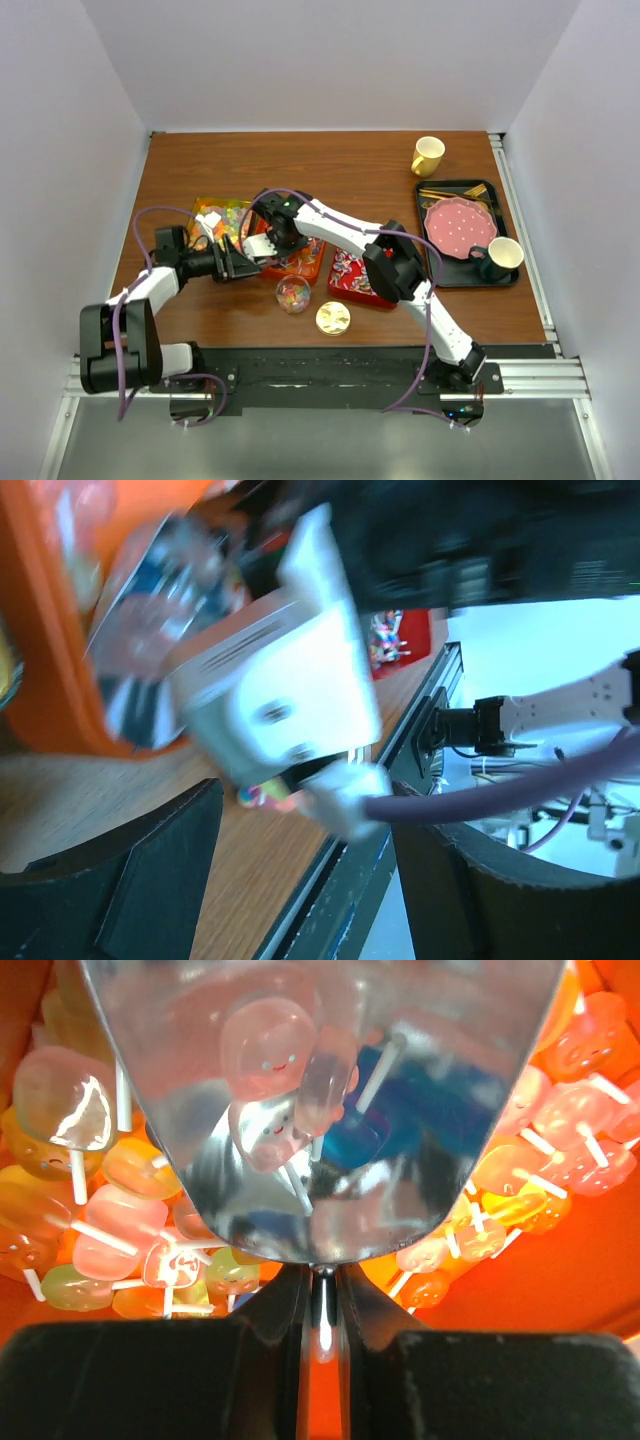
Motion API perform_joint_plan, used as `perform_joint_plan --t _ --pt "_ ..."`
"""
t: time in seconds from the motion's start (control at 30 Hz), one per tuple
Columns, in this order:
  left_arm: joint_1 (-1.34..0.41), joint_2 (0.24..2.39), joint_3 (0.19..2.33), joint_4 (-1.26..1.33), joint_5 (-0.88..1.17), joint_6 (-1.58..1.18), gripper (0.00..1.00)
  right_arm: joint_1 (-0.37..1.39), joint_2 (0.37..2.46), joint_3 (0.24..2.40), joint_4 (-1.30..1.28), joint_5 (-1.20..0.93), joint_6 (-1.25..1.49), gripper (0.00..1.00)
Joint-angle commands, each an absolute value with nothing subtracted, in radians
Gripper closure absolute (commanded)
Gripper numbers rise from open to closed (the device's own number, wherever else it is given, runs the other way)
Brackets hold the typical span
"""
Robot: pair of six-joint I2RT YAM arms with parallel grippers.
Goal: Pack the candies
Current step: Scoop the fake candies from the storage box, then place the fake candies in the packing bottle.
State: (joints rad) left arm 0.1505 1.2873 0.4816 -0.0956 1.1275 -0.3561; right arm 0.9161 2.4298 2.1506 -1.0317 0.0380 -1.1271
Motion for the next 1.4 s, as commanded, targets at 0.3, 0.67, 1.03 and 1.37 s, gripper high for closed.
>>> perform_joint_plan --t 0.3,0.67,1.03,1.37 --pt "0.176 1.196 0.848 -0.415 1.377 -0.051 0.27 0.821 2.260 2.177 -1.098 -0.028 -1.164 1.00" --pt "0.230 1.304 1.072 -0.646 1.493 0.186 0.28 0.765 2.034 1.961 -1.091 -0.002 -1.215 1.00" --pt "0.245 1.241 0.847 -0.089 0.794 -0.387 0.28 0.854 1.884 1.807 -1.211 0.242 -1.239 1.00" --pt "0.245 1.134 0.707 -0.052 0.592 -0.432 0.30 0.977 1.888 1.726 -1.333 0.512 -1.207 1.00"
